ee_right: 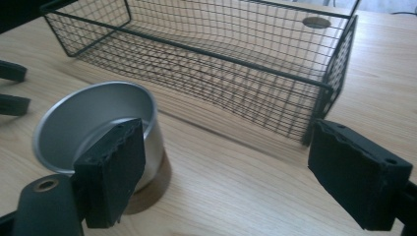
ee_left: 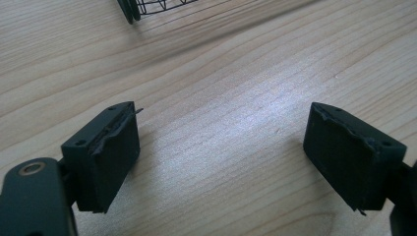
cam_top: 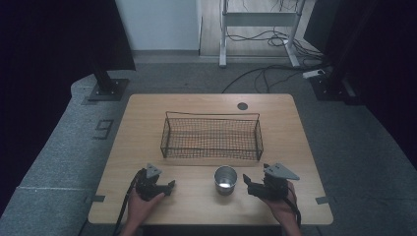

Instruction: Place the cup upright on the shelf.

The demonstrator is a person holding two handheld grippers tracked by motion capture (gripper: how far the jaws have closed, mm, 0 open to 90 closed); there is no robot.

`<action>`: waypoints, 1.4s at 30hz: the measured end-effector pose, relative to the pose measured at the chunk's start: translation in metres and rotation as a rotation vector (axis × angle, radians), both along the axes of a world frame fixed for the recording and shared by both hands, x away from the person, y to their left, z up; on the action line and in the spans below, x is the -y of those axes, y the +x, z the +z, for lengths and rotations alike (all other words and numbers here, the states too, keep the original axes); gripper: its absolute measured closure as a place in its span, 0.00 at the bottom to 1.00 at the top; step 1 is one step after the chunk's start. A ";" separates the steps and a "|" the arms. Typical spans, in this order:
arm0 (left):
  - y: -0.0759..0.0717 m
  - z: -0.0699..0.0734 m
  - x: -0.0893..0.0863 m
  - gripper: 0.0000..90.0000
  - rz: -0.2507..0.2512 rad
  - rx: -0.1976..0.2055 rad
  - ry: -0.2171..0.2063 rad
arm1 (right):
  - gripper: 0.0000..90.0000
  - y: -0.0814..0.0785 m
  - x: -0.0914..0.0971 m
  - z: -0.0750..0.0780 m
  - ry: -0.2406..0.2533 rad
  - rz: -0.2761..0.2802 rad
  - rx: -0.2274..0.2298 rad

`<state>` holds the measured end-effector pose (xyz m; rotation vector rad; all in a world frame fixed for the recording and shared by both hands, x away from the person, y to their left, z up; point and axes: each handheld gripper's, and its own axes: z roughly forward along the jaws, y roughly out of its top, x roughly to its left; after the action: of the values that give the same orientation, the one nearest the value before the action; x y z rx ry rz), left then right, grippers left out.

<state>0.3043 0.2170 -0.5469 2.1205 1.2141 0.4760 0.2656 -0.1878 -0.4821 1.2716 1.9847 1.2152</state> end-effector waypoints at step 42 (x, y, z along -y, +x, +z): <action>0.000 0.000 0.001 0.15 0.000 -0.001 0.000 | 0.08 -0.008 -0.068 -0.004 0.002 0.139 -0.008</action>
<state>0.3045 0.2164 -0.5469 2.1213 1.2139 0.4755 0.2575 -0.1200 -0.4858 1.1572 2.1084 1.2786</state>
